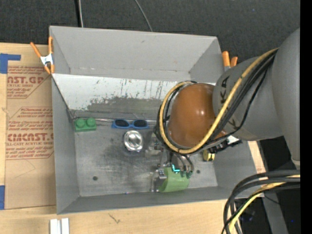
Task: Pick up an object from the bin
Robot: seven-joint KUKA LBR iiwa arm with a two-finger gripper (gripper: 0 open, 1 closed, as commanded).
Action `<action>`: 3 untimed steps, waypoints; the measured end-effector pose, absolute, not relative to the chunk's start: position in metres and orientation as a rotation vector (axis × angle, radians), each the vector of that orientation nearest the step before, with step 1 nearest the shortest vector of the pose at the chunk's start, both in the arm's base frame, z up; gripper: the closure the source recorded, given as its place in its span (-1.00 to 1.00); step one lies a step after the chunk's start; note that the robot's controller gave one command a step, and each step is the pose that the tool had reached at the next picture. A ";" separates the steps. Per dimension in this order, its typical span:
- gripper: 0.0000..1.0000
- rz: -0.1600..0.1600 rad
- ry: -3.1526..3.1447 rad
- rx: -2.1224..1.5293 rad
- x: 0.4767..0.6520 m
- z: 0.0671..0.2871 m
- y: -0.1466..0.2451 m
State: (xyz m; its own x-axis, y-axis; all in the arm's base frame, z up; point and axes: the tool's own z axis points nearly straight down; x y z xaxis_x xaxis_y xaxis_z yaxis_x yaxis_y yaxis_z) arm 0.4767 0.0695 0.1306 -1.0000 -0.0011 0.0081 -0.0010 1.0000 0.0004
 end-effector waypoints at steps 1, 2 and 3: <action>-1.00 -0.024 -3.131 0.161 0.503 0.078 -0.035; -1.00 0.005 -3.141 0.148 0.490 0.101 -0.108; -1.00 -0.003 -3.121 0.413 0.482 0.102 -0.118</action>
Offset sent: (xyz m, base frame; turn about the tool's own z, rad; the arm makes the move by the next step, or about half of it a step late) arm 0.0235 -0.1121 -0.0606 -0.1041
